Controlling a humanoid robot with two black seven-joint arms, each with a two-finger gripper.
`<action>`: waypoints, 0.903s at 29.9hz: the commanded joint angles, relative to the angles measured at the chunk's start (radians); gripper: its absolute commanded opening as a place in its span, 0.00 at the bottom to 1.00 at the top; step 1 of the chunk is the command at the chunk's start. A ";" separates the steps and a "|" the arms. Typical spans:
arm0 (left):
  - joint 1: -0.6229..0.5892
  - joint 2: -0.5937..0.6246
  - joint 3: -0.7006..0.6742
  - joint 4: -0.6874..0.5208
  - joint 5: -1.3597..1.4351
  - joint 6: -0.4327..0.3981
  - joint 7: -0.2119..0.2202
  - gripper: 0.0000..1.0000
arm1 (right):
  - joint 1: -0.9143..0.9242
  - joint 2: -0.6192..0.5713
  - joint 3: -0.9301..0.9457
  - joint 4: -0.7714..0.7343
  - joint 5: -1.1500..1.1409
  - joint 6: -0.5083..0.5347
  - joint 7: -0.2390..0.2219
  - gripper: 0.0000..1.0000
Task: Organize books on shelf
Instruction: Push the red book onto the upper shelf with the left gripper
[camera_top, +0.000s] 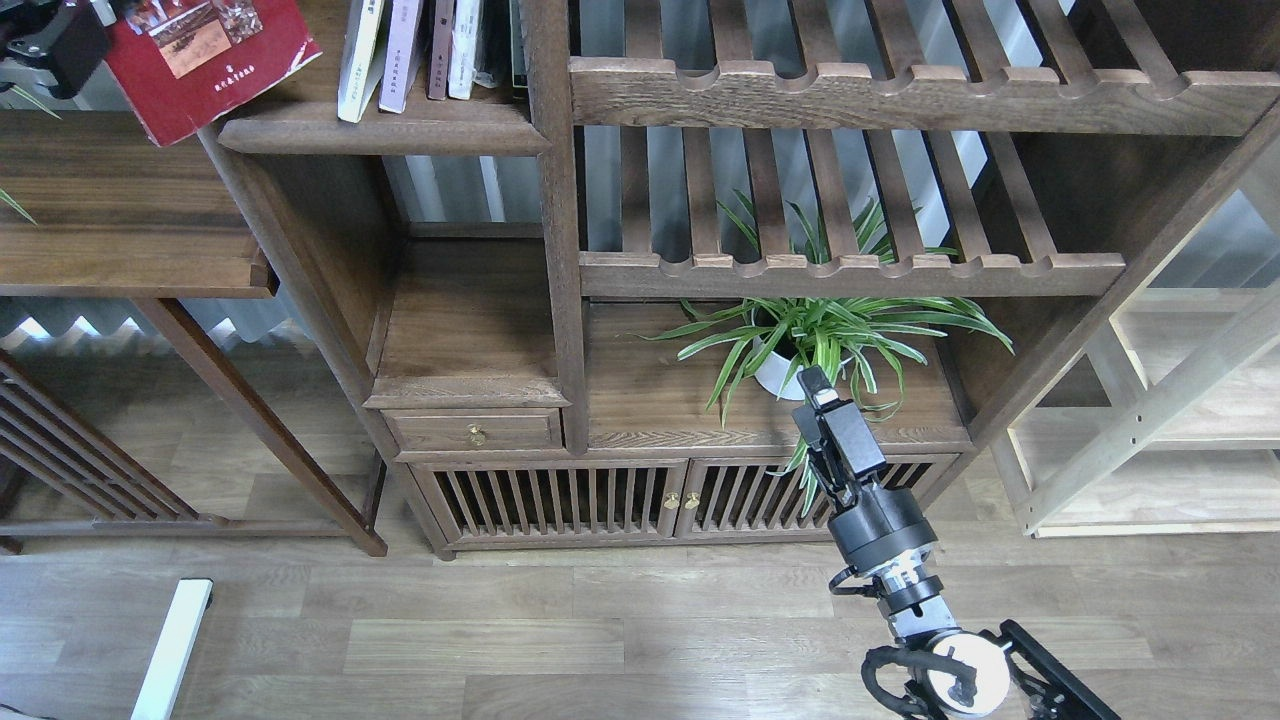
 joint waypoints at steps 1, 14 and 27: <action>0.008 -0.006 -0.001 0.005 0.000 0.000 0.000 0.03 | 0.000 0.002 -0.001 0.000 0.000 0.000 0.000 0.99; -0.089 -0.044 0.080 0.080 0.016 0.000 0.000 0.03 | 0.000 0.000 -0.001 0.003 0.000 0.000 0.000 0.99; -0.214 -0.059 0.163 0.184 0.032 0.000 0.000 0.03 | 0.000 0.002 -0.001 0.007 0.000 0.000 0.000 0.99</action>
